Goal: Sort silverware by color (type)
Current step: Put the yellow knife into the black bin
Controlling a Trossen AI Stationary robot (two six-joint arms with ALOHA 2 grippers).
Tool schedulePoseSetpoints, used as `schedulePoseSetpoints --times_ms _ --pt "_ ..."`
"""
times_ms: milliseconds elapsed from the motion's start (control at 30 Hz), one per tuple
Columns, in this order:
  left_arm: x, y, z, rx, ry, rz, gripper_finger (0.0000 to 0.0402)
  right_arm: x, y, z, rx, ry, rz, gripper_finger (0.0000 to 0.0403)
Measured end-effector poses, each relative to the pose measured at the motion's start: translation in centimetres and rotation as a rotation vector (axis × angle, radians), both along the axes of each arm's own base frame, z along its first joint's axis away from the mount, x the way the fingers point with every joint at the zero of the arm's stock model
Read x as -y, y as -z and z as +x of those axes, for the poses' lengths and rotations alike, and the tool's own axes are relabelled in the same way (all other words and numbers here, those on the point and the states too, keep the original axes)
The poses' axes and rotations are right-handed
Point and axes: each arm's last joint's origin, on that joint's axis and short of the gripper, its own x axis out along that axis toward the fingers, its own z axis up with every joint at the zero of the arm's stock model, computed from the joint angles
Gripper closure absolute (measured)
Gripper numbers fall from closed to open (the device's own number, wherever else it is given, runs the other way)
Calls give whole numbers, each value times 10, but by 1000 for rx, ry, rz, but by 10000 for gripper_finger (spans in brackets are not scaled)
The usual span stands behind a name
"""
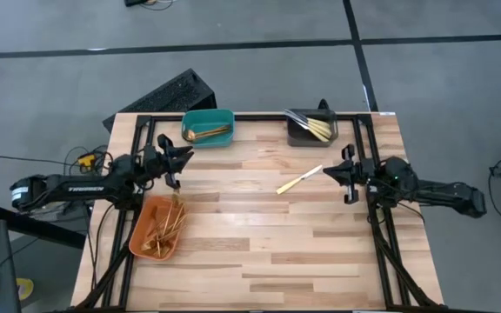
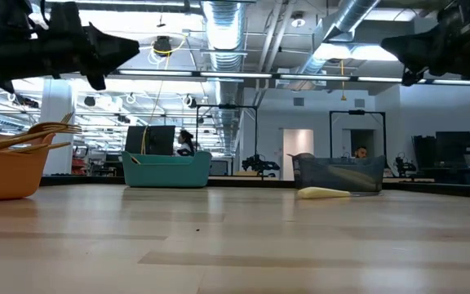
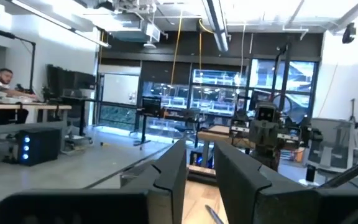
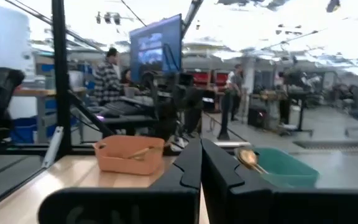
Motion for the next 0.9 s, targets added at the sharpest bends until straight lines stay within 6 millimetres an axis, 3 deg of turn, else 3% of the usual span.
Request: schedulePoseSetpoints --times_ms 100,300,633,900 --pt "1 3 -5 -52 -17 -12 342 0 1 -8 -30 16 13 378" --pt "2 19 -6 -209 -30 -107 364 2 18 -2 -96 12 53 376" --pt "11 40 0 -417 19 -143 386 -2 25 0 -170 -17 -1 374" --pt "21 22 0 -269 19 -23 401 -3 11 -3 -48 -19 30 375"
